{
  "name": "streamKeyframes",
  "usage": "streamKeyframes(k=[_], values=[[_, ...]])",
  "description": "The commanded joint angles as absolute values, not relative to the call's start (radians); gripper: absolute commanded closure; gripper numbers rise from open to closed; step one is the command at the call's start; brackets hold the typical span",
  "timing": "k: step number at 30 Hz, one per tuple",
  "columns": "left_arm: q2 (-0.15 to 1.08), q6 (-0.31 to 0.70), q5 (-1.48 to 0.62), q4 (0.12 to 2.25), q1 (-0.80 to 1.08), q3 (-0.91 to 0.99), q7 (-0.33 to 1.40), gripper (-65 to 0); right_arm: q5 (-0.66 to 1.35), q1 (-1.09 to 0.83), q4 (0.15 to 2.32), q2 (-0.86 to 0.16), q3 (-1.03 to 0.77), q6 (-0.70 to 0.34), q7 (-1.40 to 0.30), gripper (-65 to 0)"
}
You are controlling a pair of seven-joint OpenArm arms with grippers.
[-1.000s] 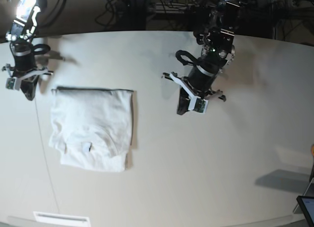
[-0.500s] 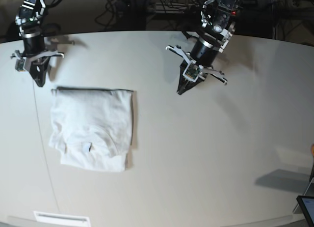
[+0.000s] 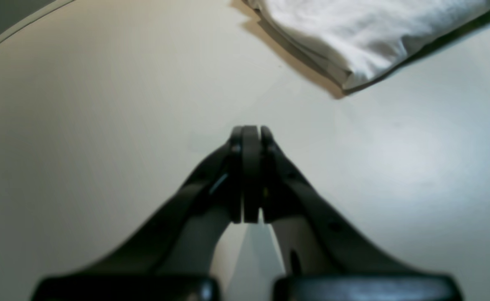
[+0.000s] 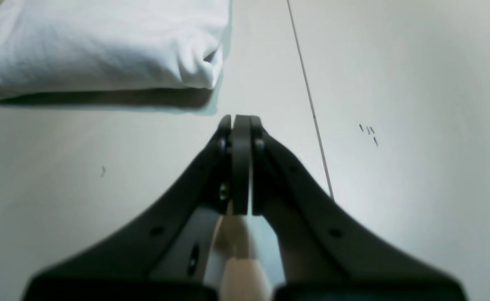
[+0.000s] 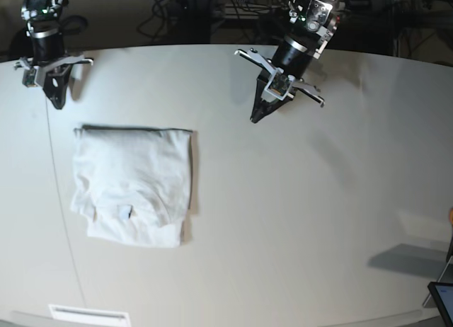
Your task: Fold the T-shirt properly
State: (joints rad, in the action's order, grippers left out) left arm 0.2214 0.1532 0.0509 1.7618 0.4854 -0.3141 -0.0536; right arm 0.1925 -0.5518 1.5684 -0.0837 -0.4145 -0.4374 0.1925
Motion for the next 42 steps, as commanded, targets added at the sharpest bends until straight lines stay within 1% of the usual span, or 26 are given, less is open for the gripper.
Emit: streamKeyframes(k=[1, 8, 13, 16, 19, 22, 26, 32, 42], values=[[0.220, 0.145, 0.044, 1.781, 0.498, -0.323, -0.090, 0.0, 0.206, -0.558, 1.595, -0.091, -0.423, -0.440, 0.228, -0.3], [0.228, 0.145, 0.051, 1.781, 0.541, -0.374, -0.093, 0.0, 0.208, -0.627, 1.644, -0.079, -0.424, -0.438, 0.228, -0.3], [0.226, 0.145, 0.053, 1.744, 0.533, -0.371, -0.094, 0.0, 0.209, -0.627, 1.638, -0.079, -0.424, -0.438, 0.226, -0.3], [0.229, 0.145, 0.053, 1.699, 0.507, -0.374, -0.171, 0.0, 0.211, -0.630, 1.639, -0.077, -0.420, -0.438, 0.226, -0.3], [0.248, 0.145, 0.054, 1.690, 0.524, -0.374, -0.285, 0.0, 0.213, -0.631, 1.641, -0.073, -0.424, -0.438, 0.226, -0.3], [0.257, 0.145, 0.054, 1.692, 0.545, -0.374, -0.348, 0.0, 0.213, -0.633, 1.641, -0.062, -0.435, -0.438, 0.226, -0.3], [0.260, 0.145, 0.054, 1.692, 0.590, -0.369, -0.384, 0.0, 0.213, -0.639, 1.647, -0.041, -0.476, -0.438, 0.226, -0.3], [0.312, 0.145, 0.054, 1.690, 0.651, -0.371, -0.444, 0.0, 0.213, -0.690, 1.661, -0.047, -0.473, -0.438, 0.226, -0.3], [0.348, 0.145, 0.054, 1.685, 0.699, -0.372, -0.447, 0.0, 0.213, -0.745, 1.661, -0.065, -0.481, -0.438, 0.226, -0.3]])
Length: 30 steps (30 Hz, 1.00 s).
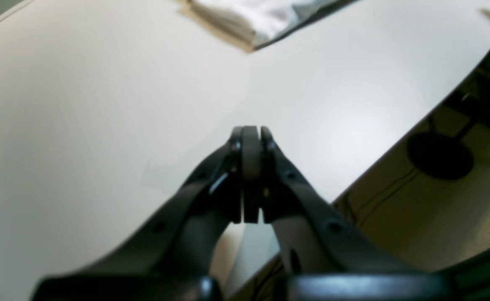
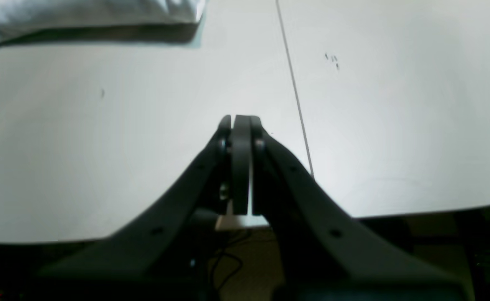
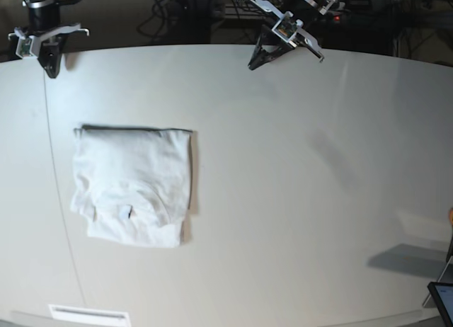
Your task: Fold the T-shirt properly
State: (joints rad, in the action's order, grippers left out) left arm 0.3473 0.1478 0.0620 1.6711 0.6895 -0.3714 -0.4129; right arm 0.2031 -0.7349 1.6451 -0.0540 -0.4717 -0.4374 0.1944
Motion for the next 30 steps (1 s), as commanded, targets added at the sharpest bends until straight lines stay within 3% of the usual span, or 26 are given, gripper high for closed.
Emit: streamKeyframes(k=[1, 19, 30], values=[[0.348, 0.145, 0.054, 1.685, 0.699, -0.372, -0.447, 0.0, 0.213, -0.746, 1.661, -0.064, -0.481, -0.438, 0.228, -0.3], [0.386, 0.145, 0.054, 1.639, 0.814, -0.367, -0.446, 0.0, 0.214, -0.869, 1.652, -0.056, -0.481, -0.438, 0.219, -0.3], [0.386, 0.143, 0.054, 1.587, 0.891, -0.372, -0.441, 0.0, 0.214, -0.892, 1.652, -0.030, -0.481, -0.438, 0.084, -0.3]])
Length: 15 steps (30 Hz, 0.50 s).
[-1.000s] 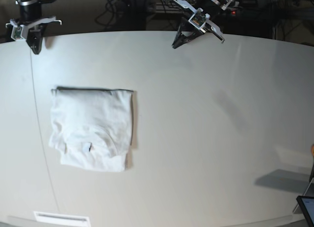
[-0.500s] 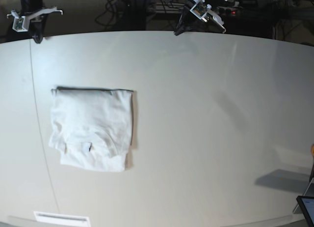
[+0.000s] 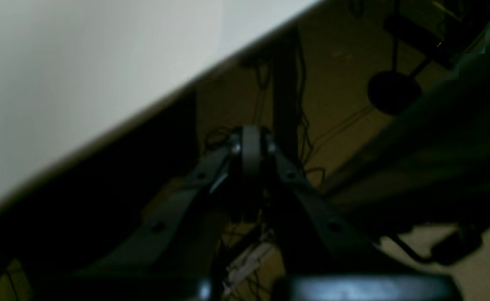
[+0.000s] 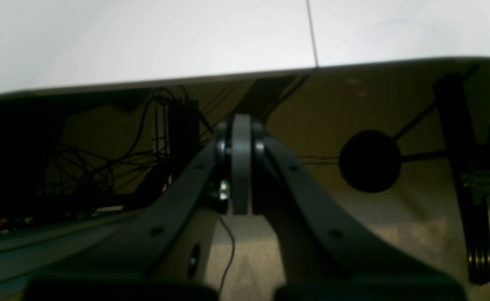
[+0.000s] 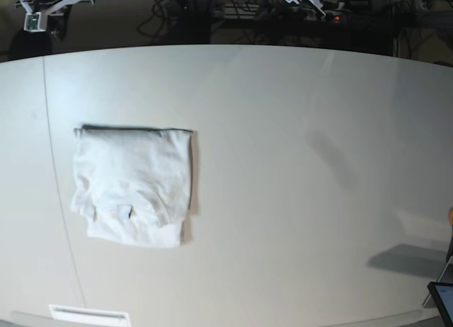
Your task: Fold the T-shirt properly
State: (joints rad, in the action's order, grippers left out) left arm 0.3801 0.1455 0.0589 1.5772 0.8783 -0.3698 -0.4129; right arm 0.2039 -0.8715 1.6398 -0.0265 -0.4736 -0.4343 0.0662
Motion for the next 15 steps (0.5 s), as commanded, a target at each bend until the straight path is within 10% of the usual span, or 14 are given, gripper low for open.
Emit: streamKeyframes(k=[1, 15], values=[[0.381, 0.143, 0.054, 1.569, 0.892, -0.374, -0.441, 0.0, 0.214, -0.892, 1.650, -0.028, -0.478, -0.438, 0.070, -0.3], [0.234, 0.143, 0.044, 0.958, 0.631, -0.369, -0.438, 0.0, 0.205, -0.521, 0.928, -0.162, -0.321, -0.438, -0.231, -0.3]])
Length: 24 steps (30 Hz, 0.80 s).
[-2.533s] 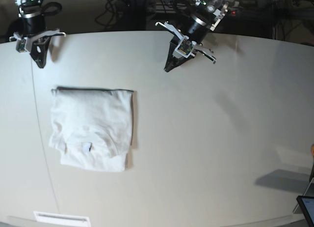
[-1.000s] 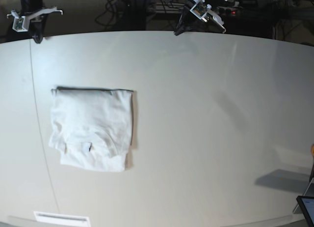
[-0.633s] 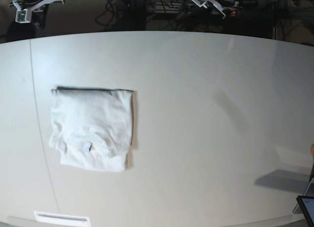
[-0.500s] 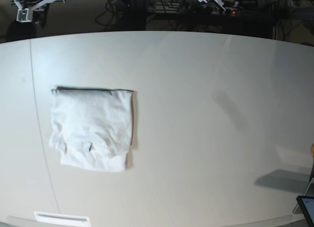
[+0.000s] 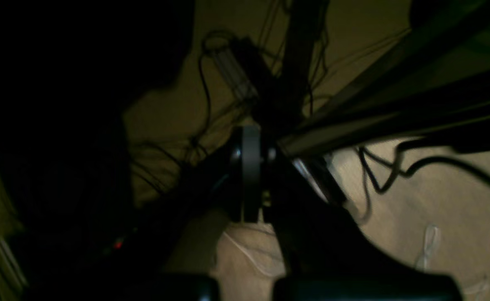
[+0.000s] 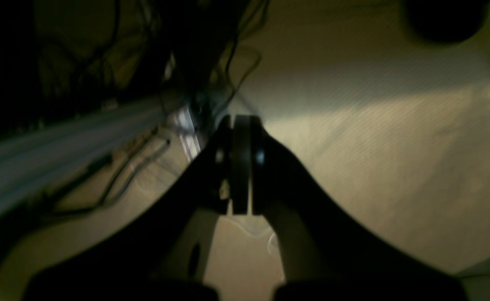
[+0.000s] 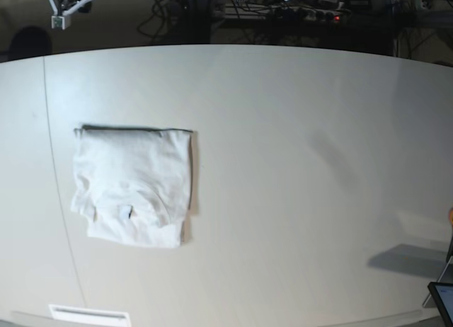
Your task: Fold the T-shirt properly
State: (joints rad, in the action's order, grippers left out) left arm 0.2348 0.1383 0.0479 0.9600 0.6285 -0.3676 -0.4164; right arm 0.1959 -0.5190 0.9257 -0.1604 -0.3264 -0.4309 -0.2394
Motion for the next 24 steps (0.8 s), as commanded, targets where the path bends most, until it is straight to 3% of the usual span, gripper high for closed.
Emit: streamKeyframes(k=[1, 4, 8, 11, 14, 17, 24], values=[[0.222, 0.143, 0.044, 0.895, 0.595, -0.371, -0.438, 0.0, 0.205, -0.473, 0.835, -0.176, -0.274, -0.438, -0.228, -0.4], [0.166, 0.143, 0.044, 0.631, 0.455, -0.369, -0.406, 0.0, 0.205, -0.298, 0.524, -0.211, -0.090, -0.435, -0.225, -0.7], [0.087, 0.143, 0.044, 0.243, 0.231, -0.371, -0.283, 0.0, 0.206, -0.107, 0.226, -0.177, 0.157, -0.430, -0.119, -0.9], [0.051, 0.143, 0.044, 0.071, 0.105, -0.363, -0.223, 0.0, 0.206, -0.015, 0.077, -0.111, 0.286, -0.303, -0.022, -0.9], [0.048, 0.143, 0.042, 0.077, 0.070, -0.360, -0.165, 0.0, 0.206, 0.015, 0.025, -0.065, 0.367, -0.085, 0.045, -1.0], [0.038, 0.143, 0.038, 0.107, 0.053, -0.358, -0.111, 0.0, 0.206, 0.015, 0.028, -0.056, 0.414, 0.070, 0.117, -1.0], [0.038, 0.142, -0.200, 0.110, 0.051, -0.371, -0.107, 0.0, 0.211, 0.012, 0.019, -0.079, 0.443, 0.097, 0.151, -1.0]])
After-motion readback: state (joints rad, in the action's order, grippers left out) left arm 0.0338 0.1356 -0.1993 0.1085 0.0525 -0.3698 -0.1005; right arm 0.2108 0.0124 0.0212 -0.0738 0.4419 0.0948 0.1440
